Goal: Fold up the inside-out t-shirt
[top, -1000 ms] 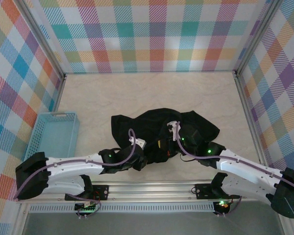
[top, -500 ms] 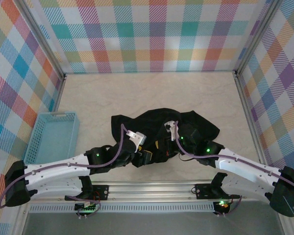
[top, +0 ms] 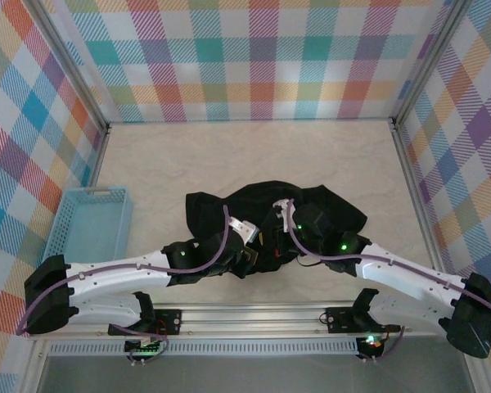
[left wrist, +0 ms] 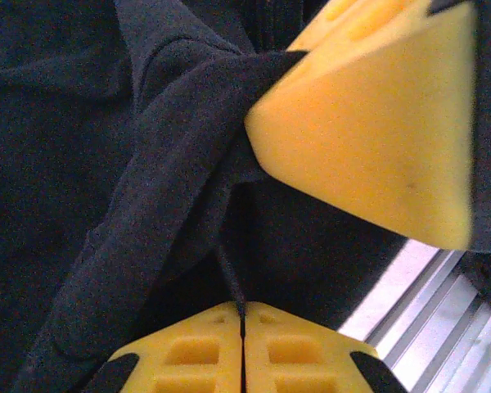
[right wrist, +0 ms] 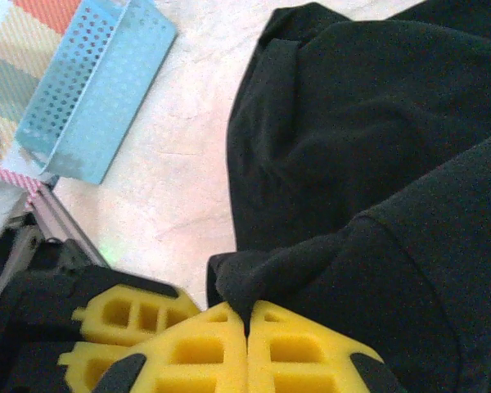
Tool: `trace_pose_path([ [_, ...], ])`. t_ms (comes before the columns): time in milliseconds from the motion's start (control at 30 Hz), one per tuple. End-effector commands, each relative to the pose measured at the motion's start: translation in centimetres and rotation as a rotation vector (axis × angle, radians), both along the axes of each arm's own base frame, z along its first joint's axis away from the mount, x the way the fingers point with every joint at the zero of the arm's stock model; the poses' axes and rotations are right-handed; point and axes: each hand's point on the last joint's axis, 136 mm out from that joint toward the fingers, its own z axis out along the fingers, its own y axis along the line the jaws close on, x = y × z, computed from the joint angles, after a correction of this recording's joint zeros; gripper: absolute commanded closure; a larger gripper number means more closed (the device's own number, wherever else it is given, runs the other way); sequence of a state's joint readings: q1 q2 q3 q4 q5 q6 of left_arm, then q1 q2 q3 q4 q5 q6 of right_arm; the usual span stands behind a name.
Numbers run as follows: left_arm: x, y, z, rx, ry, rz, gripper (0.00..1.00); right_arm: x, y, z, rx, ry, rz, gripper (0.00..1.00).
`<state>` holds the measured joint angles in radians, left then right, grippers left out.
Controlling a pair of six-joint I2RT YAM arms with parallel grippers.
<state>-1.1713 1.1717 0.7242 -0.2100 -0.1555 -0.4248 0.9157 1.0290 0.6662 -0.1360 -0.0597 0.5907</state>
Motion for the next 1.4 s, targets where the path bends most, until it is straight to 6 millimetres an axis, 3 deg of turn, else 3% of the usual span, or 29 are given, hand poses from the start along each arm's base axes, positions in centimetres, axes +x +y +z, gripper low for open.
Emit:
trace_pose_path([
  [0,-0.1,-0.4,1.6,-0.037,-0.017,0.001,1.0,1.7,-0.1,0.9,-0.03,-0.018,-0.064,1.0],
  [133,-0.1,1.3,2.8,-0.064,-0.041,0.046,1.0,4.2,-0.4,0.1,-0.085,0.047,-0.139,1.0],
  [300,0.0,4.6,5.4,-0.118,-0.093,0.124,1.0,8.8,-1.8,-2.0,-0.159,0.171,-0.261,1.0],
  [400,0.6,6.7,7.3,-0.162,-0.14,0.192,1.0,10.6,-0.9,-2.0,-0.2,0.16,-0.238,1.0],
  [467,1.3,8.1,8.1,-0.17,-0.159,0.255,1.0,11.0,0.6,-1.0,-0.177,0.145,-0.176,0.91],
  [500,1.6,8.7,8.3,-0.17,-0.165,0.282,1.0,11.0,1.0,-0.5,-0.166,0.139,-0.156,0.85],
  [567,2.7,10.2,8.7,-0.16,-0.18,0.369,1.0,10.9,1.0,0.2,-0.165,0.122,-0.145,0.58],
  [600,3.3,11.1,8.7,-0.147,-0.183,0.42,1.0,10.8,0.5,0.6,-0.176,0.109,-0.154,0.5],
  [700,4.7,14.3,8.8,-0.113,-0.191,0.574,1.0,9.9,-1.9,0.9,-0.235,0.066,-0.193,0.37],
  [800,5.4,17.1,9.1,-0.107,-0.19,0.683,1.0,8.1,-4.6,-0.1,-0.293,0.051,-0.214,0.34],
  [933,6.2,19.4,8.2,-0.054,-0.172,0.776,1.0,5.1,-7.3,-3.5,-0.339,0.118,-0.232,0.34],
  [1067,6.4,19.8,7.7,-0.015,-0.169,0.791,1.0,3.0,-9.2,-6.8,-0.356,0.19,-0.274,0.33],
  [1133,6.5,19.5,7.5,-0.017,-0.161,0.786,1.0,2.4,-9.2,-8.0,-0.337,0.225,-0.279,0.33],
  [1233,6.6,19.3,7.2,-0.013,-0.155,0.782,1.0,2.2,-7.6,-9.0,-0.27,0.275,-0.25,0.33],
  [1367,6.6,19.4,7.0,-0.01,-0.152,0.786,1.0,3.2,-6.8,-10.6,-0.282,0.302,-0.265,0.35],
])
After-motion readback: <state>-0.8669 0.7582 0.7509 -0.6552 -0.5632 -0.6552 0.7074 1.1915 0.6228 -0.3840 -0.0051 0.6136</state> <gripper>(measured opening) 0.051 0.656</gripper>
